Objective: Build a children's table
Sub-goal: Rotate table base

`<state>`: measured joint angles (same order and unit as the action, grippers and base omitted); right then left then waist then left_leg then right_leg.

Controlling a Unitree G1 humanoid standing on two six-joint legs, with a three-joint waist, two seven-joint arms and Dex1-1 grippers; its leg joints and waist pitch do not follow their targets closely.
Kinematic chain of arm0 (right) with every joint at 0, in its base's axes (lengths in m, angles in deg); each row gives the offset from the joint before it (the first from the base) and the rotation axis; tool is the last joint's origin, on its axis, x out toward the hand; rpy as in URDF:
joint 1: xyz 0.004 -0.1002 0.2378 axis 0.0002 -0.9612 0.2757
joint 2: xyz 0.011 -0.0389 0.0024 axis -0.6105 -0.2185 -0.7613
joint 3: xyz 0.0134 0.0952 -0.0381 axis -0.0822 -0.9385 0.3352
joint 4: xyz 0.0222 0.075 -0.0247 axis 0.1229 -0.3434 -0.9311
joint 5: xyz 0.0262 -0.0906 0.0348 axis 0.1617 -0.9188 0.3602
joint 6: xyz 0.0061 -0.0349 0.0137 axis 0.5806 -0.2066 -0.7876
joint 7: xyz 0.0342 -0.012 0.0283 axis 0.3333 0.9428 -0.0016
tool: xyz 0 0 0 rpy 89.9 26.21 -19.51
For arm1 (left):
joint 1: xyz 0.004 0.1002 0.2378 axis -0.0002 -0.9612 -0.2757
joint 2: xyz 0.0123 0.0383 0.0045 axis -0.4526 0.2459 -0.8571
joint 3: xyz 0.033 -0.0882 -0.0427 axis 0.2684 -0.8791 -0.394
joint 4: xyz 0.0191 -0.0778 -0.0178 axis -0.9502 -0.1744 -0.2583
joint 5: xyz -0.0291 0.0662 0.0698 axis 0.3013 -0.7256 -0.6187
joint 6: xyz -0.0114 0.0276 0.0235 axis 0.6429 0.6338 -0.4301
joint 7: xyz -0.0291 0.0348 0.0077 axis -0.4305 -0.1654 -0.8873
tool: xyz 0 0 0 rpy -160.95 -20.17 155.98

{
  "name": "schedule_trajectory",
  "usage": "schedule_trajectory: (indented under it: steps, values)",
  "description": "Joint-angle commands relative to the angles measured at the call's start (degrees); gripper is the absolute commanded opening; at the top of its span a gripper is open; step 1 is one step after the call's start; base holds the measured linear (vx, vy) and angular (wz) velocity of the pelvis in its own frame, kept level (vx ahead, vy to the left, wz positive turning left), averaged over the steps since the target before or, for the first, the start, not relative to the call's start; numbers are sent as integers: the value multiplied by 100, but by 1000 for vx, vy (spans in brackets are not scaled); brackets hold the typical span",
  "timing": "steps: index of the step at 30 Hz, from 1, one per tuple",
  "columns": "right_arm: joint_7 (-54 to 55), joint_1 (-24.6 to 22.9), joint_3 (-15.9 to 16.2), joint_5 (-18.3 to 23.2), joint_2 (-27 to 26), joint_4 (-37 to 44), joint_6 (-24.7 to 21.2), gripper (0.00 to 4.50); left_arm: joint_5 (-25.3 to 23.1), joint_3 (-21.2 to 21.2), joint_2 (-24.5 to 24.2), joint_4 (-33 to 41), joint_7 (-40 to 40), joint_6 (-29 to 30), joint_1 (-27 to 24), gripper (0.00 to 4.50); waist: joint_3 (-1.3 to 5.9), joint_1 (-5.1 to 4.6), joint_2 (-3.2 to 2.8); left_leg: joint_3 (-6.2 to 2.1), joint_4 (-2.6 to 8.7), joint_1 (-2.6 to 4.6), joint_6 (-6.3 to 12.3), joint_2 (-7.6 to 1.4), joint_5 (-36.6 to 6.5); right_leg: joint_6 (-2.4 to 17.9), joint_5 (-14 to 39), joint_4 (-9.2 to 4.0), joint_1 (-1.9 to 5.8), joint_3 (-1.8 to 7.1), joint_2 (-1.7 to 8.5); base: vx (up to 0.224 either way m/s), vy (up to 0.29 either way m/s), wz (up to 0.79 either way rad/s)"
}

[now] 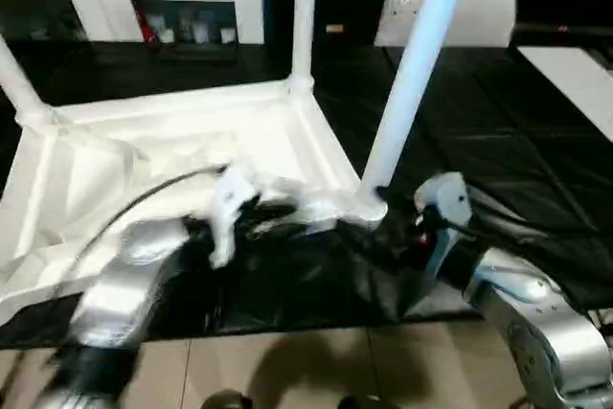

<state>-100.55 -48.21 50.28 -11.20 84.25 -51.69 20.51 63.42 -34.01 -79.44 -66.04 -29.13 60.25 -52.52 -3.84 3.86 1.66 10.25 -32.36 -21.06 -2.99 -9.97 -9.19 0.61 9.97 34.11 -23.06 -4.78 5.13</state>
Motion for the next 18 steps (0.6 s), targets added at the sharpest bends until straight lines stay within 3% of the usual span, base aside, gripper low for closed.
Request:
schedule_trajectory:
  steps: [1,3,4,7,10,14,18]
  values:
    - [74,79,115,-14,-114,-34,-26,450,40,-63,-207,753,67,565,-393,189,321,-15,-29,-144,408,77,-54,-340,-2057,539,2707,-522,184,317,349,0,0,0]
    - [189,234,214,-106,-277,-251,58,450,-45,-136,-289,1095,224,871,-714,224,297,-61,-21,-147,410,81,-84,-308,-2225,466,2971,-571,153,303,328,0,0,0]
    - [286,349,274,-199,-371,-417,114,450,-121,-176,-300,1226,347,1041,-872,231,309,-54,-40,-148,392,116,-115,-309,-2264,462,2973,-576,129,310,331,0,0,0]
    - [571,729,416,-412,-650,-936,221,450,-360,-228,-336,1504,837,1600,-1234,231,301,-101,-40,-176,403,96,-220,-302,-2446,418,3058,-564,133,299,319,0,0,0]
    - [848,1179,520,-602,-931,-1638,384,450,-629,-277,-262,1651,1445,2101,-1479,259,282,-126,-53,-195,401,120,-261,-289,-2609,379,3089,-586,104,296,299,0,0,0]
    - [1357,1817,349,-699,-1414,-2724,655,450,-929,-285,-241,1818,1985,2534,-1671,259,291,-172,-69,-217,389,138,-307,-282,-2797,388,3083,-594,91,287,303,0,0,0]
    - [2015,2242,52,-851,-1653,-3587,964,450,-1078,-290,-171,1836,2304,2570,-1688,259,314,-202,-75,-208,381,140,-329,-264,-2803,393,2862,-581,97,289,287,0,0,0]
